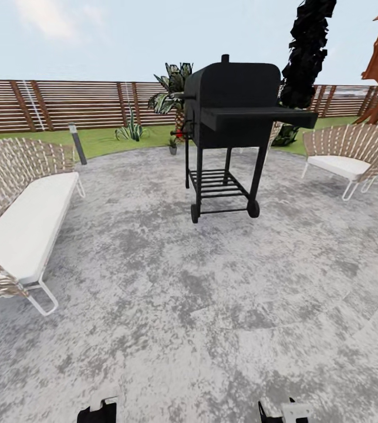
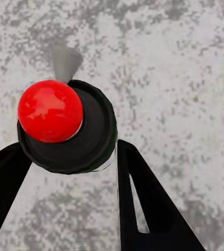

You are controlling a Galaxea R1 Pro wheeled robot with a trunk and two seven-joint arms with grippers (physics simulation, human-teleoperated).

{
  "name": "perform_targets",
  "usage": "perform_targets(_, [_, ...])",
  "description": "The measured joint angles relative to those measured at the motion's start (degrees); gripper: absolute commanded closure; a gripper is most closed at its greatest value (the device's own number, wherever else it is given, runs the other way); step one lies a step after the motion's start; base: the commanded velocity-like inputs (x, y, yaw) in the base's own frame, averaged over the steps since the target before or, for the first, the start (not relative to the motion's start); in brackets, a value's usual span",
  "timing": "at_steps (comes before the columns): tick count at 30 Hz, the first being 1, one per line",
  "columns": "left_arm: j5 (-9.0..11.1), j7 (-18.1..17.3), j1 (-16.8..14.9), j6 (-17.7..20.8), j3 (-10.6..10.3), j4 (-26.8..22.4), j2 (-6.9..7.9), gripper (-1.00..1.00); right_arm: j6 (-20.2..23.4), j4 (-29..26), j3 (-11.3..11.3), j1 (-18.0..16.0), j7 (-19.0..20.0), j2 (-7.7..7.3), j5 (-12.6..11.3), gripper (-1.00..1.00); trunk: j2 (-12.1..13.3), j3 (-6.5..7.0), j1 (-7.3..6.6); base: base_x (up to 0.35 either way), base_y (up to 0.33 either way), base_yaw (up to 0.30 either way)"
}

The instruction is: Pick up the pesticide atomizer in the garden and spray insectifuge to fully cover both potted plants in the garden.

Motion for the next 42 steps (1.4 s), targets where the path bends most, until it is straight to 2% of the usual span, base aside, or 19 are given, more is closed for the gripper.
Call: perform_targets(42, [-0.04,-0.08,0.0,0.05,-0.04,0.0,-0.15,1.0,-0.2,-0.7,-0.03,0.0,0.43,-0.04,0.1,-1.0,0.0,0.0,0.0,0.335,0.0,0.0])
